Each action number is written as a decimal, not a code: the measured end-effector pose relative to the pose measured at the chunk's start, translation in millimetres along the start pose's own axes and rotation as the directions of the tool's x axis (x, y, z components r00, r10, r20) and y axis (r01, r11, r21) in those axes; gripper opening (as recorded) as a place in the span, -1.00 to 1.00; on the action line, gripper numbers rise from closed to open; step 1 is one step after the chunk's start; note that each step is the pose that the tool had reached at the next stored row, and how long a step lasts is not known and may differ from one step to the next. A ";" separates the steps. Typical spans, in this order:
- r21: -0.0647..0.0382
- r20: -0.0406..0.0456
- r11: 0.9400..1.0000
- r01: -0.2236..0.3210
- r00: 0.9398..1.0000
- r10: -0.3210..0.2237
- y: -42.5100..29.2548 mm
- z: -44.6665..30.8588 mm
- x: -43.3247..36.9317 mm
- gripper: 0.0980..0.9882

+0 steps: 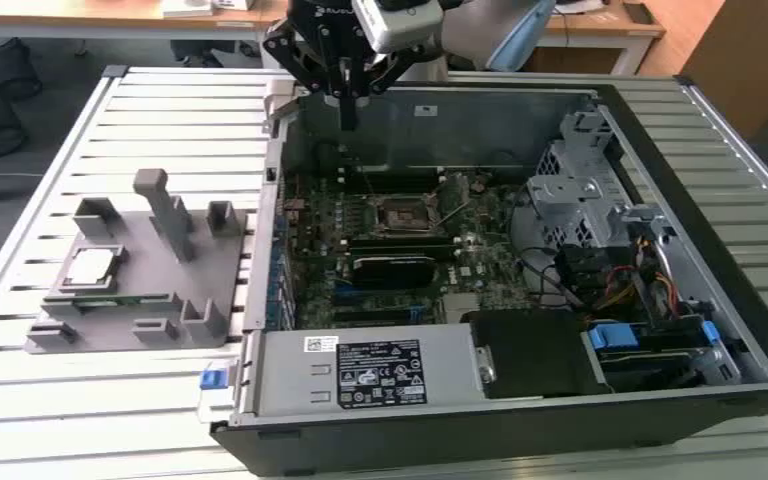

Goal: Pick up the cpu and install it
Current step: 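Reach for the cpu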

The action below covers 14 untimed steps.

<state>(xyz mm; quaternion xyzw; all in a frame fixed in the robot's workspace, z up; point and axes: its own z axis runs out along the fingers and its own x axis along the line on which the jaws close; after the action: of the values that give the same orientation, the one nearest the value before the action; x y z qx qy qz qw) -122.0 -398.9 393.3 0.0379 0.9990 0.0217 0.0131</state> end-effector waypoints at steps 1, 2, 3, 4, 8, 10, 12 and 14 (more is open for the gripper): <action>0.000 0.000 1.000 0.000 1.000 0.000 0.0 0.0 0.0 -0.98; 0.000 0.000 1.000 0.000 1.000 0.000 0.0 0.0 0.0 -0.98; 0.000 0.000 1.000 0.000 1.000 0.000 0.0 0.0 0.0 -0.98; 0.000 0.000 1.000 0.000 1.000 0.000 0.0 0.0 0.0 -0.98; 0.000 0.000 1.000 0.000 1.000 0.000 -0.1 0.0 0.9 -0.98; 0.000 0.000 1.000 0.000 1.000 0.000 -0.2 0.0 2.1 -0.98; 0.000 0.000 1.000 0.000 1.000 0.000 -0.3 -0.1 3.6 -0.98; 0.000 0.000 1.000 0.000 1.000 0.000 -0.4 -0.1 4.9 -0.98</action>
<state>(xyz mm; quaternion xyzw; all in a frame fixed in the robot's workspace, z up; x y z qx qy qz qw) -126.9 -398.9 393.3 0.0378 0.9990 0.0217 0.0131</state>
